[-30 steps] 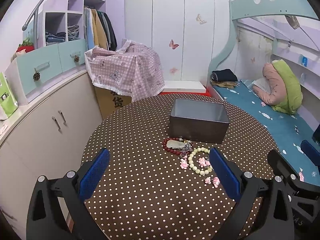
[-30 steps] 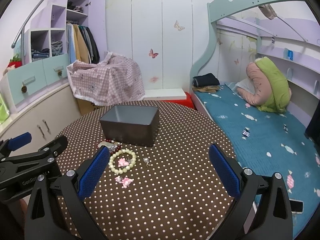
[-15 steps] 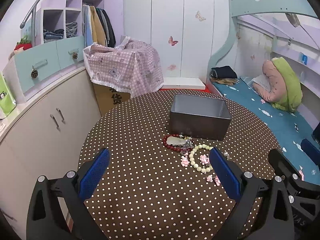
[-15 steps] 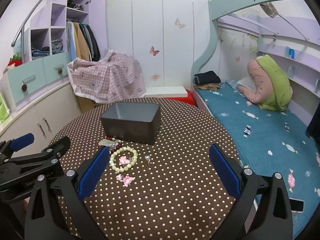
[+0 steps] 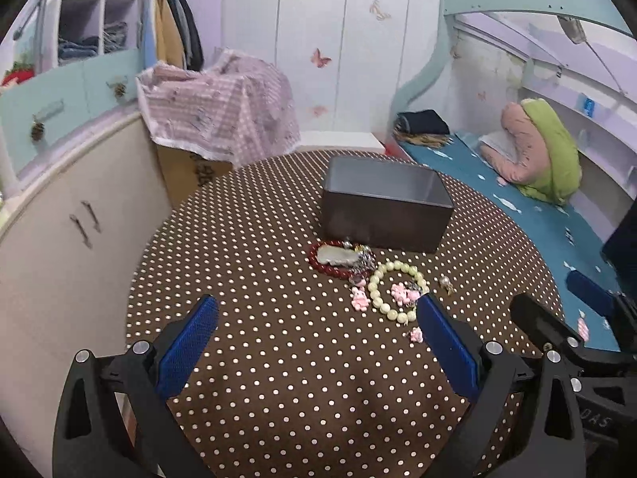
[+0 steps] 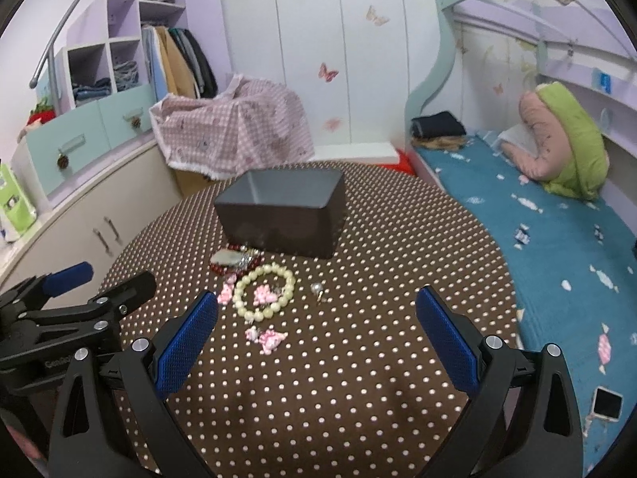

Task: Organize jewelry
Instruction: 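Grasp the dark red bead bracelet with the left tool while the right tool approaches the cream bracelet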

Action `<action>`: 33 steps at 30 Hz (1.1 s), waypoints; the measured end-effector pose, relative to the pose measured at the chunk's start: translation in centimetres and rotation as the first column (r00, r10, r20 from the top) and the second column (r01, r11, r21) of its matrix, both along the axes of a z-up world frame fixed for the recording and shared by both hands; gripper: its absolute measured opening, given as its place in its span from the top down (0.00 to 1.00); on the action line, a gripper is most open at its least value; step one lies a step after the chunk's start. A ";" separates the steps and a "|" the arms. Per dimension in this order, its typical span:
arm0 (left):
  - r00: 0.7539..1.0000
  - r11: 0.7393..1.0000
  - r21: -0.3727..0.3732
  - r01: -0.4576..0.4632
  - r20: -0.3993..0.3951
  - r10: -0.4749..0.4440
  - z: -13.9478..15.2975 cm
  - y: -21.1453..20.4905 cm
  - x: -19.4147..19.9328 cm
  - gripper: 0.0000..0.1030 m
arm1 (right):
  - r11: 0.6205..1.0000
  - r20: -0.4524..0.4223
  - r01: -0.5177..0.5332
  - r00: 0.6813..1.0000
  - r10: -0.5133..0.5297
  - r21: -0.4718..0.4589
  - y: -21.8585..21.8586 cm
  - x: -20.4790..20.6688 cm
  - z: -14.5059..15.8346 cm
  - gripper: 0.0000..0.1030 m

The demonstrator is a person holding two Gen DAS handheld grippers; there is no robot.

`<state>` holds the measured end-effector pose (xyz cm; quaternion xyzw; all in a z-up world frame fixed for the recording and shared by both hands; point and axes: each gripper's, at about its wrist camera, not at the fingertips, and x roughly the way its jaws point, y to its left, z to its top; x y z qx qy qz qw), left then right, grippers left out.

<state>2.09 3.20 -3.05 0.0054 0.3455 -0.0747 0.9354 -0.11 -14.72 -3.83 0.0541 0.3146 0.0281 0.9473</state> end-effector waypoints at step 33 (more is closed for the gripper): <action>0.925 0.986 -0.063 0.152 -0.343 -0.165 -6.3 1.0 14.9 0.17 | 0.878 -0.335 -0.461 0.854 0.398 -0.132 5.1 14.1 -6.4 0.77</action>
